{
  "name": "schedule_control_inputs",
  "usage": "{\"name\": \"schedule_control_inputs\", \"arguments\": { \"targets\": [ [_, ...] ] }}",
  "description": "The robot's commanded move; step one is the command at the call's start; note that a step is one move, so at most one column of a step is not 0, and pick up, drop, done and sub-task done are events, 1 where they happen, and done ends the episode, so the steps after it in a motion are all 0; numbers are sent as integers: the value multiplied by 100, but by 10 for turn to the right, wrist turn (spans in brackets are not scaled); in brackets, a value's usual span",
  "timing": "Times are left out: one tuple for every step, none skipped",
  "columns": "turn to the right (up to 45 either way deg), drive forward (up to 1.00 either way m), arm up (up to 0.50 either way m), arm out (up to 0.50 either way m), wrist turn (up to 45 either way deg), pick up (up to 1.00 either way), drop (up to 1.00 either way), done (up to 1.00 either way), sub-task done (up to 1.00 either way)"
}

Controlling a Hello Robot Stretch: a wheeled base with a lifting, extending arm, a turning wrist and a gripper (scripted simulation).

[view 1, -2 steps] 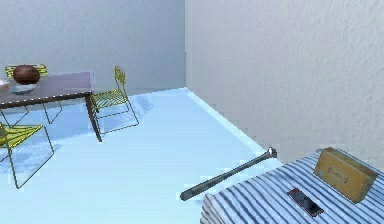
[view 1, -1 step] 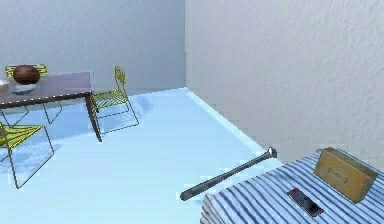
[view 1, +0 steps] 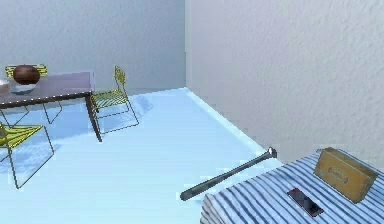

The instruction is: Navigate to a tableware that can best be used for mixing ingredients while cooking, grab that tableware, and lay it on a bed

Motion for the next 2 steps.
{"name": "schedule_control_inputs", "arguments": {
  "targets": [
    [0,0,0,0,150,0,0,0,0],
    [0,0,-22,0,0,0,0,0,0]
  ]
}}
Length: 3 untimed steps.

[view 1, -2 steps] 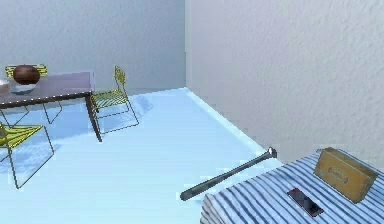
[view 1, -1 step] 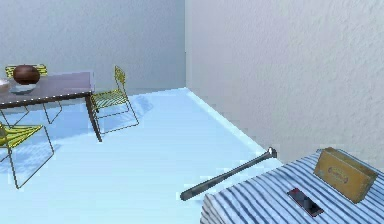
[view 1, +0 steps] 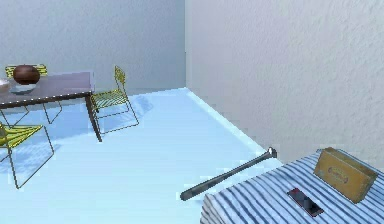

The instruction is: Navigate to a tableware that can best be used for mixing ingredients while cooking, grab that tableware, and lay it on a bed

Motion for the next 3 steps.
{"name": "schedule_control_inputs", "arguments": {
  "targets": [
    [0,0,-32,0,0,0,0,0,0],
    [0,0,0,0,0,0,100,0,0],
    [0,0,10,0,0,0,0,0,0]
  ]
}}
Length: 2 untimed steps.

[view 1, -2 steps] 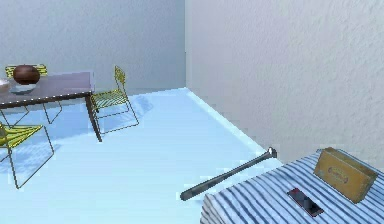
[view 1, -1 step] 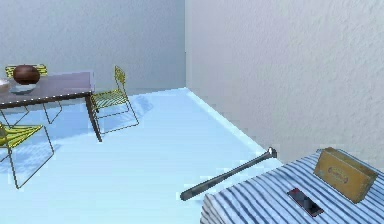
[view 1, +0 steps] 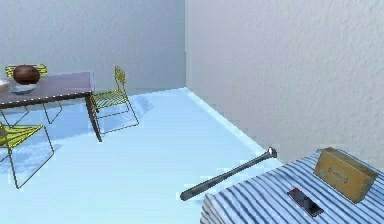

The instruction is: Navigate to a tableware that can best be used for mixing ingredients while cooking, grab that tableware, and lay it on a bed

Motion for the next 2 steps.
{"name": "schedule_control_inputs", "arguments": {
  "targets": [
    [0,0,0,-8,0,0,0,0,0],
    [0,0,0,0,0,0,0,100,0]
  ]
}}
